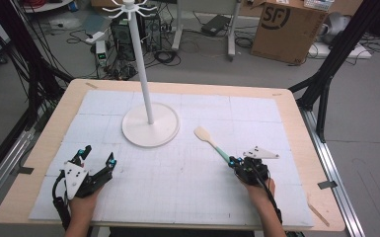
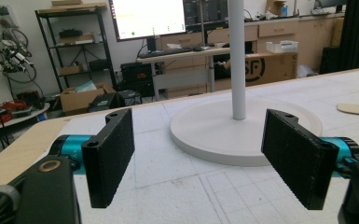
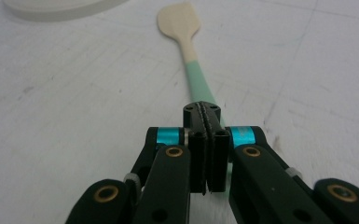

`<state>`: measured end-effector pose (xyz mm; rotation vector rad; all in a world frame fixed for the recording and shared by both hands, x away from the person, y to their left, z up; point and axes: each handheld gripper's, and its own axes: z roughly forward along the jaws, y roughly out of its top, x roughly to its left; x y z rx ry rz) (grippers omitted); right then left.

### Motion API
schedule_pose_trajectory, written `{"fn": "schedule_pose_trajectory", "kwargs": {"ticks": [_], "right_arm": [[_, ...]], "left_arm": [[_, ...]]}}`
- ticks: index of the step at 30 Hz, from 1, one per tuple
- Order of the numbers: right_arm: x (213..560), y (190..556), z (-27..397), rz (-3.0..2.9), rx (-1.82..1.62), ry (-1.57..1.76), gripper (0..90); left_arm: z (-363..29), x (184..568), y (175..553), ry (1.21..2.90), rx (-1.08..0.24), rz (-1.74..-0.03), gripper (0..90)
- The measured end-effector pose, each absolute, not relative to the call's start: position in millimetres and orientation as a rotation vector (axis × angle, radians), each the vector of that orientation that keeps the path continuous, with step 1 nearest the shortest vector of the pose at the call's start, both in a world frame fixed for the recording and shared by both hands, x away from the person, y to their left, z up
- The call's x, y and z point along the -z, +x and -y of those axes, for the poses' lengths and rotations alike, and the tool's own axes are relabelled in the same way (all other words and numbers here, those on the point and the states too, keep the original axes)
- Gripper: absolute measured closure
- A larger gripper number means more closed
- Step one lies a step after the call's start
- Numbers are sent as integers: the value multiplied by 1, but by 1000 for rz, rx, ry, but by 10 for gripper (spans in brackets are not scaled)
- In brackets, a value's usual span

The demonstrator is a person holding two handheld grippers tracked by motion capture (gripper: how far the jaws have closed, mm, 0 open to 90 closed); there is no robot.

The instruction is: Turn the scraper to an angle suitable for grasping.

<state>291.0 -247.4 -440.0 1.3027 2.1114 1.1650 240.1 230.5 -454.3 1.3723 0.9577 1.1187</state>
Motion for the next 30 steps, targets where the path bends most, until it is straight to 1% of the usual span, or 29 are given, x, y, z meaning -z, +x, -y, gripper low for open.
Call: {"fn": "schedule_pose_trajectory", "kwargs": {"ticks": [17,30], "right_arm": [[431,339,228,-2105,-1139,1339,900],[433,373,214,-2156,-1053,1388,900]], "left_arm": [[-230,454,240,1376,-1120,-958,260],[-230,454,241,1374,-1114,-962,262]]}}
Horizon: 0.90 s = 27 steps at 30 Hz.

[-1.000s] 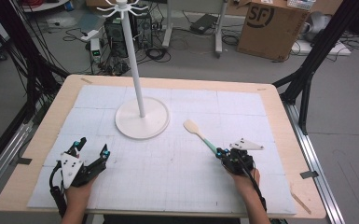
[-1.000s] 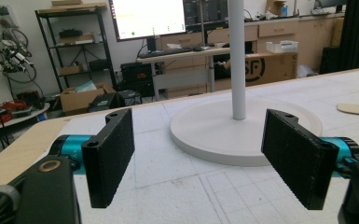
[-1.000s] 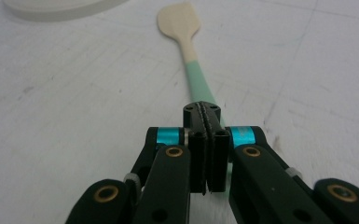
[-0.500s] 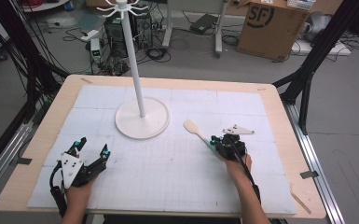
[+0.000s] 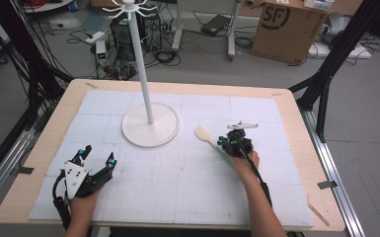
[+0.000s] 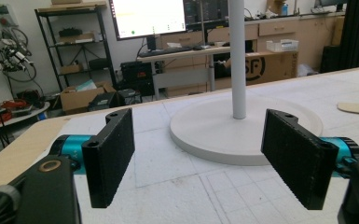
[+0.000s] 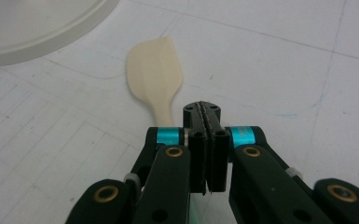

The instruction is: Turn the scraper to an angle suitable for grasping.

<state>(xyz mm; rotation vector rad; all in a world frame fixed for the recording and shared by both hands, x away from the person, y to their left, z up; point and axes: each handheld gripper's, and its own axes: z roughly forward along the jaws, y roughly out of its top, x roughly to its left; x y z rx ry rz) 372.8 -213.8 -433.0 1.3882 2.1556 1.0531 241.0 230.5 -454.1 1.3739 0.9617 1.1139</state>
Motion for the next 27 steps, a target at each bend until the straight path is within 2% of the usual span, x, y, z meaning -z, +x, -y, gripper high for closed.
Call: {"fn": "schedule_pose_trajectory", "kwargs": {"ticks": [27], "right_arm": [[444,379,209,-2203,-1033,1420,900]], "left_arm": [[-231,454,241,1376,-1111,-965,262]]}}
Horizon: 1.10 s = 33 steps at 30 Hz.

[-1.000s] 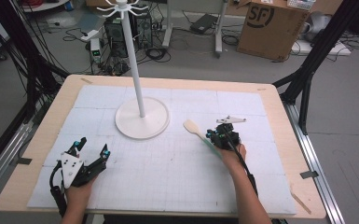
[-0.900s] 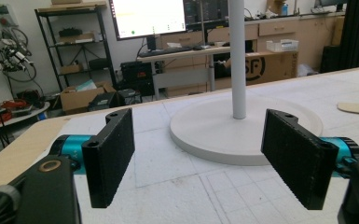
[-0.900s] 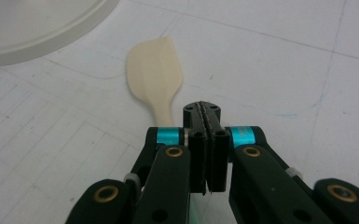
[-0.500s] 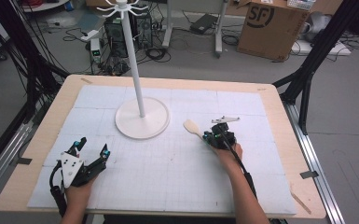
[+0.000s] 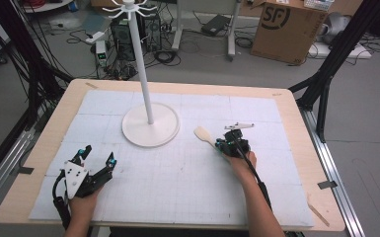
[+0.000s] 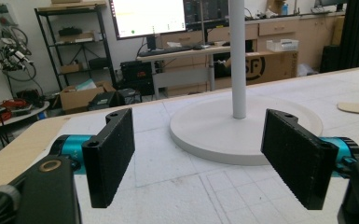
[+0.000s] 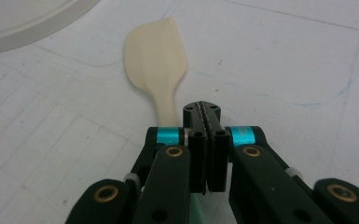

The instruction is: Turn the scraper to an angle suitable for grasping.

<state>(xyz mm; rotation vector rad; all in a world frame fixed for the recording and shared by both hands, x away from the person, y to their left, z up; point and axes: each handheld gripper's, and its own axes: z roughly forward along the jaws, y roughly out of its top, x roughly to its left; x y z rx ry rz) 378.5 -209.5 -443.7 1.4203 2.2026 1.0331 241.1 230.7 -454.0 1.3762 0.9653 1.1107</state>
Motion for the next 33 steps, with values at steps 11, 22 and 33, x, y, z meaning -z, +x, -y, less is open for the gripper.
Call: {"fn": "schedule_pose_trajectory", "kwargs": {"ticks": [11,22,33], "right_arm": [[442,373,203,-2255,-1042,1383,900],[442,368,191,-2261,-1050,1325,900],[446,380,185,-2226,-1067,1353,900]], "left_arm": [[-231,454,241,1376,-1111,-965,262],[-231,454,241,1376,-1112,-965,263],[-231,454,241,1377,-1111,-965,263]]}}
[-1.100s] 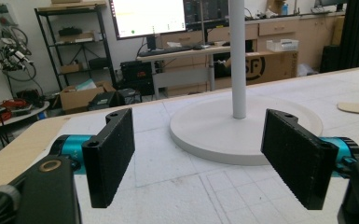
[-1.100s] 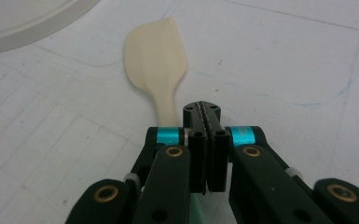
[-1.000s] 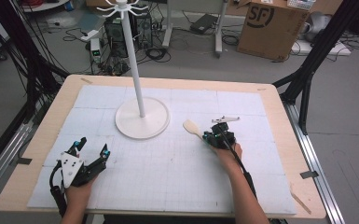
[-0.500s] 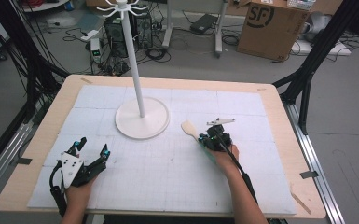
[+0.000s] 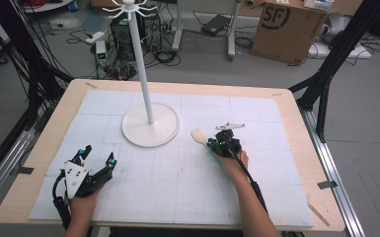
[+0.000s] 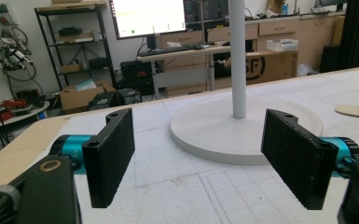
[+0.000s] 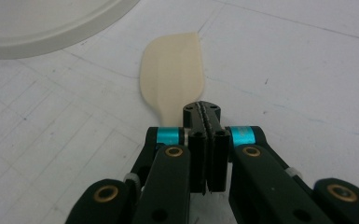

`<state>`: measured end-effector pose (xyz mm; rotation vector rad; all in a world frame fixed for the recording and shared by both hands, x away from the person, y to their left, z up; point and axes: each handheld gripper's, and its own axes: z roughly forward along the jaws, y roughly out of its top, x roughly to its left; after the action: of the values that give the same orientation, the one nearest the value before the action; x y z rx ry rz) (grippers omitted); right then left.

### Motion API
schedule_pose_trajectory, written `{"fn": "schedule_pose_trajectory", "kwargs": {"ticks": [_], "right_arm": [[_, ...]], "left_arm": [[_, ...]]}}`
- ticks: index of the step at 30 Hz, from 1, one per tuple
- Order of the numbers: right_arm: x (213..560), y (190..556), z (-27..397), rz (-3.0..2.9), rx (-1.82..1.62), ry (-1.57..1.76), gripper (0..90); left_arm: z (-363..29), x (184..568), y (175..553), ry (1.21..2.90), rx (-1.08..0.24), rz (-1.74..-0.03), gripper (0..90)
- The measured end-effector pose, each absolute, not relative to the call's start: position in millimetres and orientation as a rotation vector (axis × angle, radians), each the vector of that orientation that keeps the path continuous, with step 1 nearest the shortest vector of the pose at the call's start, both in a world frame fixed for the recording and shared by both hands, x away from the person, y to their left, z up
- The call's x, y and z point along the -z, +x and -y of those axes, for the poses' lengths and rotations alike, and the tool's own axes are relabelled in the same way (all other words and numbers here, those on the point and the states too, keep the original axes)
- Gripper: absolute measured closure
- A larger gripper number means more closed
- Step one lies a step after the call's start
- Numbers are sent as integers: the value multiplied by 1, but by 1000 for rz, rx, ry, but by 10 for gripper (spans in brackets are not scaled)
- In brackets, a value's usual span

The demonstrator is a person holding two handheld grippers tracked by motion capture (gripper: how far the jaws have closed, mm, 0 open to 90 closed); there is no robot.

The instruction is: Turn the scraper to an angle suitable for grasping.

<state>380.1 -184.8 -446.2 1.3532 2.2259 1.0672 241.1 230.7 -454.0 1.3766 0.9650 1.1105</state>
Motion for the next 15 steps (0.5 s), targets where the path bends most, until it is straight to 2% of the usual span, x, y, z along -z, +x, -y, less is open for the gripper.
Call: {"fn": "schedule_pose_trajectory", "kwargs": {"ticks": [15], "right_arm": [[446,378,179,-2305,-1103,1270,900]], "left_arm": [[-231,454,241,1379,-1110,-965,263]]}}
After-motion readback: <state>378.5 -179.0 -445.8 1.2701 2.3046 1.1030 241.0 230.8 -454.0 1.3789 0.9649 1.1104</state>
